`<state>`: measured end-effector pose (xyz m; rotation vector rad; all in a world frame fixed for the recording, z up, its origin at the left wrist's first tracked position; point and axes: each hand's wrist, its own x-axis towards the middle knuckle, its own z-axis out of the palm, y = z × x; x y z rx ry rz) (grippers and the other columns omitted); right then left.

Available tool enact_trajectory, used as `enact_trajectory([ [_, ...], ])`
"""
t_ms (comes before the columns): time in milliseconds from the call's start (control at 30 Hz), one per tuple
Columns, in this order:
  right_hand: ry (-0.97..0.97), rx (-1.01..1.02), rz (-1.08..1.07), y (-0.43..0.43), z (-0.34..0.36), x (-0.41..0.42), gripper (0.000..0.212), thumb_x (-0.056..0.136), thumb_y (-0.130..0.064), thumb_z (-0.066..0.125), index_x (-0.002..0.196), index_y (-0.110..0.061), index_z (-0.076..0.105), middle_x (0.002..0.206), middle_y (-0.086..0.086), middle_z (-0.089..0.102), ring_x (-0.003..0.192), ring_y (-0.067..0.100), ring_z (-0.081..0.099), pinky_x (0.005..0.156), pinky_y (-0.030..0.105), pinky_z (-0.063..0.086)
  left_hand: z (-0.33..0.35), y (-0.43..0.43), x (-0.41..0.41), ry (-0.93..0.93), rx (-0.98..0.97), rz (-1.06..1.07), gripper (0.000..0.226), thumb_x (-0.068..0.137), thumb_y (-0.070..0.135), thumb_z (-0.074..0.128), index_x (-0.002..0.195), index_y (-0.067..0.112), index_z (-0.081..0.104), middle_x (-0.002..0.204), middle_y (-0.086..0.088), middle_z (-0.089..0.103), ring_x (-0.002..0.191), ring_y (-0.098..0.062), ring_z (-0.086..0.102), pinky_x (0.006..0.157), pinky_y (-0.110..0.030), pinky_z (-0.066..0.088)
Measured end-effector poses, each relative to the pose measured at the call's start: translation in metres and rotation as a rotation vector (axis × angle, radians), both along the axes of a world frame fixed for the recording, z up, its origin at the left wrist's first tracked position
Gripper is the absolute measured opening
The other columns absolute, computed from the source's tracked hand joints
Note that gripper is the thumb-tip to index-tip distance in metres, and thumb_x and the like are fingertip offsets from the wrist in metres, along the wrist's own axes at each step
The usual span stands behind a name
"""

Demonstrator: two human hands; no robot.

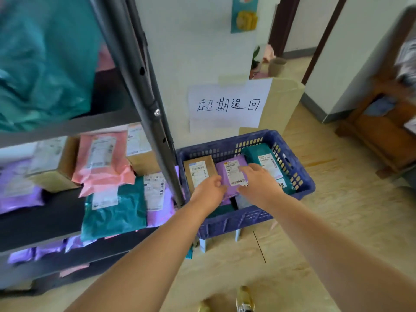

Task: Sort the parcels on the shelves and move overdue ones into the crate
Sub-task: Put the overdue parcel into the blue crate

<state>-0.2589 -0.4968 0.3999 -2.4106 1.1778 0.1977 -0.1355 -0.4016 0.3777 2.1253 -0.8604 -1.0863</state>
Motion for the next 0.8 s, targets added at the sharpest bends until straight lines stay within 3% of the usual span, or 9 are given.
enact_trajectory([
  [167,-0.077,-0.064,0.113,0.038,0.049,0.009,0.054,0.092,-0.017,0.056,0.144,-0.013,0.044,0.147,0.011,0.041,0.135,0.031,0.039,0.109,0.042,0.037,0.041,0.041,0.011,-0.148,-0.076,0.035,0.034,0.098,0.027,0.047,0.131,0.024,0.057,0.125,-0.002,0.062,0.109,-0.024,0.06,0.095,-0.036,0.049],
  [267,-0.126,-0.101,0.175,0.059,0.074,0.015,0.06,0.092,-0.011,0.054,0.15,-0.016,0.037,0.154,0.009,0.034,0.141,0.03,0.032,0.114,0.039,0.032,0.069,0.067,0.016,-0.193,-0.126,0.073,0.036,0.097,0.031,0.05,0.133,0.026,0.056,0.123,-0.002,0.064,0.102,-0.018,0.062,0.088,-0.032,0.051],
  [367,-0.197,-0.125,0.257,0.084,0.098,0.018,0.06,0.093,-0.017,0.057,0.149,-0.021,0.037,0.153,0.005,0.035,0.14,0.026,0.033,0.112,0.039,0.035,0.099,0.1,0.019,-0.262,-0.174,0.112,0.032,0.097,0.031,0.054,0.127,0.024,0.06,0.119,0.003,0.065,0.105,-0.017,0.063,0.085,-0.028,0.048],
  [467,-0.28,-0.149,0.331,0.11,0.125,0.016,0.057,0.095,-0.022,0.058,0.148,-0.023,0.038,0.152,0.001,0.036,0.139,0.023,0.035,0.113,0.039,0.035,0.127,0.135,0.021,-0.315,-0.238,0.156,0.031,0.093,0.033,0.057,0.123,0.024,0.063,0.119,0.003,0.068,0.106,-0.017,0.064,0.096,-0.035,0.05],
  [600,-0.364,-0.211,0.437,0.141,0.166,0.019,0.057,0.095,-0.024,0.059,0.149,-0.025,0.038,0.153,-0.001,0.037,0.139,0.02,0.036,0.112,0.035,0.034,0.162,0.178,0.032,-0.395,-0.306,0.249,0.026,0.095,0.025,0.056,0.119,0.024,0.064,0.117,0.0,0.068,0.108,-0.019,0.063,0.098,-0.04,0.049],
  [800,-0.464,-0.271,0.548,0.184,0.22,0.038,0.054,0.094,-0.023,0.06,0.145,-0.026,0.043,0.149,-0.006,0.041,0.132,0.015,0.043,0.108,0.032,0.038,0.217,0.236,0.058,-0.518,-0.393,0.4,0.024,0.094,0.022,0.056,0.116,0.021,0.066,0.113,-0.003,0.069,0.099,-0.022,0.064,0.092,-0.037,0.052],
])
